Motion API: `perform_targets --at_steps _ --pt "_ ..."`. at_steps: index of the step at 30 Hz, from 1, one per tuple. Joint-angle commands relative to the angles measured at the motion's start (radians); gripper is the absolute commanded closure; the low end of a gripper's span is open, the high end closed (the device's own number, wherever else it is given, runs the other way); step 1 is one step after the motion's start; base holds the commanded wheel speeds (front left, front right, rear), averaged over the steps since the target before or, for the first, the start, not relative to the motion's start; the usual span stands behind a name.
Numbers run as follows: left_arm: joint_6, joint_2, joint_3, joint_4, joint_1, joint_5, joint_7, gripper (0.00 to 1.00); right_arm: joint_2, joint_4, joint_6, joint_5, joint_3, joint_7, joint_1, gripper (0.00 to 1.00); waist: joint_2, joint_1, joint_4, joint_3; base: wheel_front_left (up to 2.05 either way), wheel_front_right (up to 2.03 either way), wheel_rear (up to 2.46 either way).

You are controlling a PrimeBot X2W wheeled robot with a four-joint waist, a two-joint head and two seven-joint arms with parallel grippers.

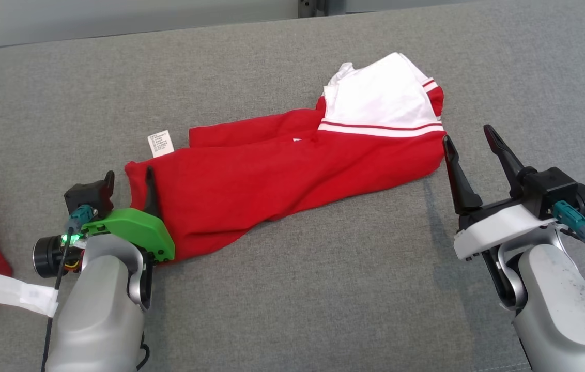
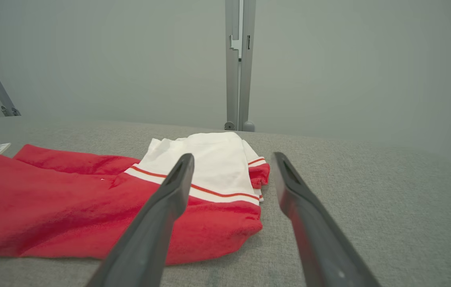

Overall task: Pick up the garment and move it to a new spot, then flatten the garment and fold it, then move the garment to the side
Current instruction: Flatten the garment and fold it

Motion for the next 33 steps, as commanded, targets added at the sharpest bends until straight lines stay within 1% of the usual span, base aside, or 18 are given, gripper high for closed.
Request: perform_targets --at_steps 1,3,7,16,17,18,19,20,27,31,33 --pt "-0.001 0.007 0.010 0.021 -0.027 0.000 0.001 0.00 0.002 -0.005 0.000 0.003 0.002 -0.003 -0.011 0.00 0.0000 -0.0001 -0.020 0.021 0.00 0.00 0.00" --pt "0.002 0.016 0.009 0.070 -0.051 0.007 0.001 0.00 0.005 -0.007 0.000 0.003 0.004 -0.003 -0.018 0.00 0.0000 -0.0001 -0.028 0.029 0.00 0.00 0.00" --pt "-0.010 0.021 0.017 0.127 -0.083 -0.002 0.001 0.00 0.007 -0.014 0.000 0.007 0.005 -0.003 -0.029 0.00 0.0000 -0.0001 -0.038 0.042 0.00 0.00 0.00" --pt "0.000 0.027 0.038 0.128 -0.095 0.008 0.001 0.00 0.004 -0.020 0.000 0.011 0.001 -0.003 -0.041 0.00 0.0000 -0.0001 -0.044 0.063 0.00 0.00 0.00" --pt "0.002 0.029 0.039 0.125 -0.095 0.013 0.001 0.09 0.005 -0.020 0.000 0.011 0.001 -0.003 -0.041 0.00 0.0000 -0.0001 -0.044 0.065 0.00 0.00 0.00" --pt "0.002 0.030 0.041 0.121 -0.094 0.017 0.001 0.32 0.005 -0.020 0.000 0.012 0.001 -0.003 -0.042 0.00 0.0000 -0.0001 -0.044 0.066 0.00 0.00 0.00" --pt "0.001 0.029 0.042 0.118 -0.093 0.019 0.001 0.68 0.006 -0.019 0.000 0.012 0.001 -0.003 -0.042 0.00 0.0000 -0.0001 -0.044 0.066 0.00 0.00 0.00" --pt "-0.001 0.029 0.044 0.112 -0.091 0.020 0.001 1.00 0.006 -0.018 0.000 0.013 0.001 -0.003 -0.043 0.00 0.0000 -0.0001 -0.043 0.066 0.00 0.00 0.00" --pt "-0.008 0.022 0.054 0.054 -0.046 0.040 0.001 1.00 0.015 -0.001 0.000 0.017 -0.002 -0.003 -0.029 0.00 0.0000 -0.0001 -0.029 0.028 0.00 0.00 0.00" --pt "-0.011 0.015 0.069 -0.040 -0.007 0.058 0.000 1.00 0.027 0.008 0.000 0.020 -0.013 -0.003 -0.009 0.00 0.0000 -0.0001 -0.018 -0.022 0.00 0.00 0.00" --pt "-0.014 0.009 0.077 -0.120 0.028 0.074 0.000 1.00 0.038 0.012 0.000 0.018 -0.018 -0.003 0.008 0.00 0.0000 -0.0001 -0.009 -0.055 0.00 0.00 0.00"
